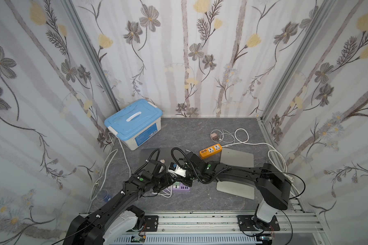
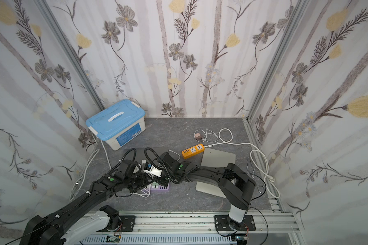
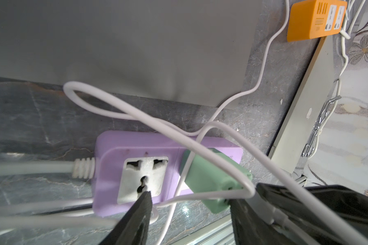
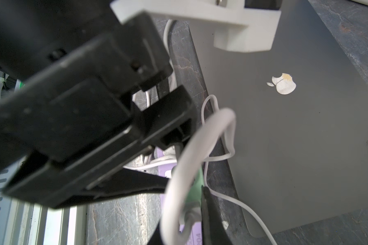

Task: Unplug the laptop charger
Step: Remove the charging cable from the plug.

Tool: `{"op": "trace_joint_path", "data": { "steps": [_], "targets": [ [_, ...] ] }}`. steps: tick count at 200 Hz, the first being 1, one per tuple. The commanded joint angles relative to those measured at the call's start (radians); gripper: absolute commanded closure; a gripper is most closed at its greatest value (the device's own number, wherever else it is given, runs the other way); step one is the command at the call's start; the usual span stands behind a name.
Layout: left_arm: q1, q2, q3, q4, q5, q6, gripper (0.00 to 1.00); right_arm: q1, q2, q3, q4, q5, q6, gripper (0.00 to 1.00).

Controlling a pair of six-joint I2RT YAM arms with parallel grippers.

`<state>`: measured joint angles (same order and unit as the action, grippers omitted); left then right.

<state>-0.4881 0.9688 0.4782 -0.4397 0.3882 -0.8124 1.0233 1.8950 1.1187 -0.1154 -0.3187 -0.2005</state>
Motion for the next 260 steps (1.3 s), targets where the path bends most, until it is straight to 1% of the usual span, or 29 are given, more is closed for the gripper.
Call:
{"op": "trace_joint_path", "data": {
  "steps": [1, 171, 260],
  "targets": [
    [-0.001, 0.003, -0.017, -0.063, -0.046, -0.012, 0.39, 0.0, -0.008, 0.009, 0.005, -0.008, -0.008, 0.86],
    [-0.009, 0.048, -0.033, -0.039, -0.058, -0.019, 0.39, -0.002, -0.043, 0.063, -0.033, 0.023, -0.008, 0.88],
    [-0.01, 0.049, -0.052, -0.011, -0.057, -0.022, 0.39, -0.025, -0.043, 0.143, -0.094, 0.02, -0.022, 0.89]
  ]
}}
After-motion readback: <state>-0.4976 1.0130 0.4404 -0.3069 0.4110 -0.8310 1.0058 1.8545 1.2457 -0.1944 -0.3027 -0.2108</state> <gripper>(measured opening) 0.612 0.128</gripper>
